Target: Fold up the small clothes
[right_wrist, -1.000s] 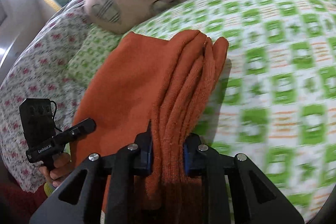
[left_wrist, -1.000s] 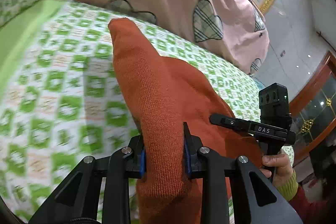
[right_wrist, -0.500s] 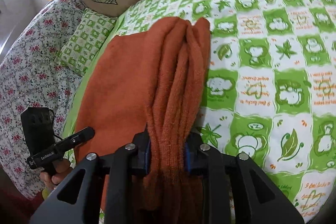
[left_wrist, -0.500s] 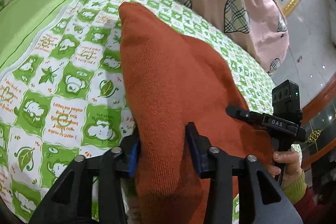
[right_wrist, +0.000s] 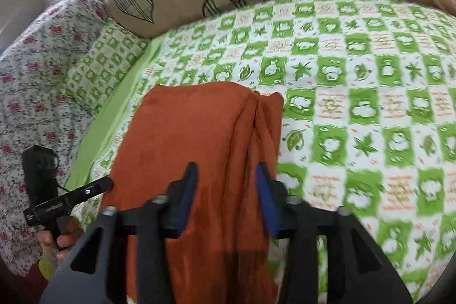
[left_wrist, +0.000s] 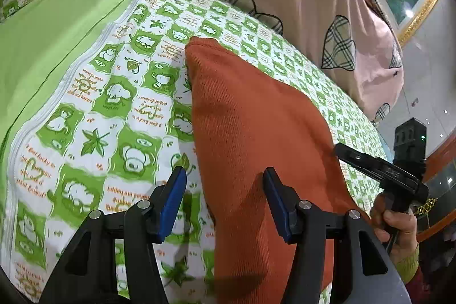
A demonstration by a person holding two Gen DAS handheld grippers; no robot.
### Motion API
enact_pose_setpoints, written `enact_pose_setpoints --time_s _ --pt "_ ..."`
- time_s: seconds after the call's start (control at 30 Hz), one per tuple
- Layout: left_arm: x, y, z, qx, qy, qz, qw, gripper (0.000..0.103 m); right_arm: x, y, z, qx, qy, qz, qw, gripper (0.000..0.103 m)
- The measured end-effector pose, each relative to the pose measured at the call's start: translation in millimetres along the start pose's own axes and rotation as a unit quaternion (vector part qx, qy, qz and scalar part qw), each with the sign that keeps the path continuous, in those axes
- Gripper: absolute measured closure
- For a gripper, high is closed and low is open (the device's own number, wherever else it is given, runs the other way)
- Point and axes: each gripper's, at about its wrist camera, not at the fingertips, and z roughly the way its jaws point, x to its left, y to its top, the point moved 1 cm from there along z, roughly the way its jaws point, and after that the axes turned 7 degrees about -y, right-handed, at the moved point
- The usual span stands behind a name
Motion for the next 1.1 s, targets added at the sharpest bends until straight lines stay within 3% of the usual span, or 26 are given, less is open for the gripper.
enact_pose_setpoints --time_s 0.1,0.13,0.3,0.5,0.67,0.8,0.9,1.03,1.1 --pt "3 3 7 0.007 -0.001 -0.010 0.9999 0.046 -7 7 18 0.016 0.007 0.026 1.000 0.090" --pt "3 4 10 0.010 0.000 -0.014 0.9998 0.046 -9 8 21 0.023 0.010 0.032 0.999 0.092" --pt "-7 10 20 0.013 0.013 -0.001 0.9998 0.044 -9 16 -29 -0.050 0.037 0.028 0.998 0.093" --pt "-12 10 37 0.025 0.056 0.016 0.9980 0.044 -29 2 16 0.014 -0.009 0.038 0.999 0.093" --pt "-27 1 18 0.025 0.079 0.052 0.9952 0.046 -37 -3 7 0.010 0.005 0.067 0.998 0.088" --pt "-44 -24 -9 0.022 0.078 0.092 0.9924 0.046 -30 -19 -31 -0.009 -0.003 0.063 0.998 0.087" --pt "-53 -51 -27 0.024 0.072 0.116 0.9904 0.045 -28 -46 -65 -0.025 0.010 0.068 0.997 0.085" --pt "-62 -91 -46 0.029 0.069 0.145 0.9866 0.045 -23 -87 -90 -0.025 0.015 0.066 0.997 0.069" --pt "-64 -109 -52 0.032 0.069 0.160 0.9842 0.044 -19 -106 -94 -0.016 0.018 0.063 0.998 0.069"
